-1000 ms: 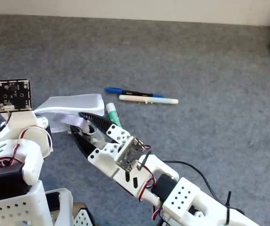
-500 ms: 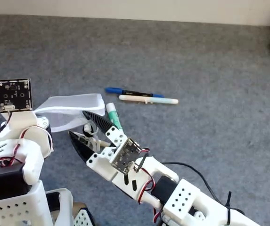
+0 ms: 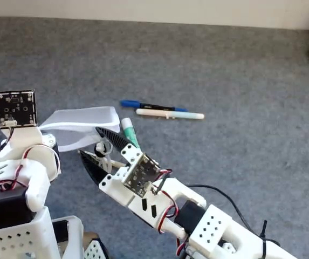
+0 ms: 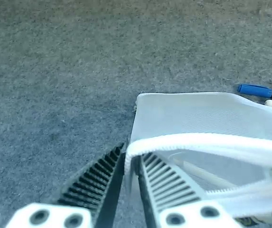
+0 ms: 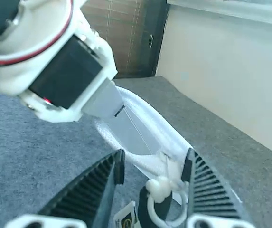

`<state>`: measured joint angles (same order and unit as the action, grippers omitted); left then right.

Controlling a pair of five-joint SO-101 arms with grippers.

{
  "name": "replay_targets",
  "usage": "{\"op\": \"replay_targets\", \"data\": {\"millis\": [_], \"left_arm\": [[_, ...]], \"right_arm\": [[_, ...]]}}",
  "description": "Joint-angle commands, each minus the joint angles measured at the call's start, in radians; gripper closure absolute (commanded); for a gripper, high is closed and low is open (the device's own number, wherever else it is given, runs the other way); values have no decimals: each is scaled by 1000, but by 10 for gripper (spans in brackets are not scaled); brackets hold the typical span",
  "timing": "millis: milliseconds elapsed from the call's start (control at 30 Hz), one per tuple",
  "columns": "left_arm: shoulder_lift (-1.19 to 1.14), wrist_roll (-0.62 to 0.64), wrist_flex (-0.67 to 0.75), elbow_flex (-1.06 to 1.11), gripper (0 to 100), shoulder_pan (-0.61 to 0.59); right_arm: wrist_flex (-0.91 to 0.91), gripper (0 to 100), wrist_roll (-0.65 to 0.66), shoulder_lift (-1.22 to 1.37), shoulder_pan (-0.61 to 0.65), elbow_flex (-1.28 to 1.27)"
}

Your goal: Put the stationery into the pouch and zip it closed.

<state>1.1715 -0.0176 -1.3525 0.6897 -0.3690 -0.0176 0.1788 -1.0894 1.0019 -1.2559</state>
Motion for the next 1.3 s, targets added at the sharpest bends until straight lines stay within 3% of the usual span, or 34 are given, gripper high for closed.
{"op": "replay_targets", "data": {"millis": [0, 267, 600, 1000, 1267], "left_arm": [[-1, 11, 26, -10, 993, -2], [1, 66, 28, -47, 993, -150], [1, 68, 28, -47, 993, -208], [1, 68, 28, -45, 993, -209], [1, 63, 26, -44, 993, -209]], "right_arm": [[-177, 807, -9, -88, -1, 111], [-496, 807, -11, -150, -61, 262], [-507, 807, -118, 162, -200, 380], [-507, 809, -137, 481, -249, 504], [-521, 892, -137, 705, -289, 628]]}}
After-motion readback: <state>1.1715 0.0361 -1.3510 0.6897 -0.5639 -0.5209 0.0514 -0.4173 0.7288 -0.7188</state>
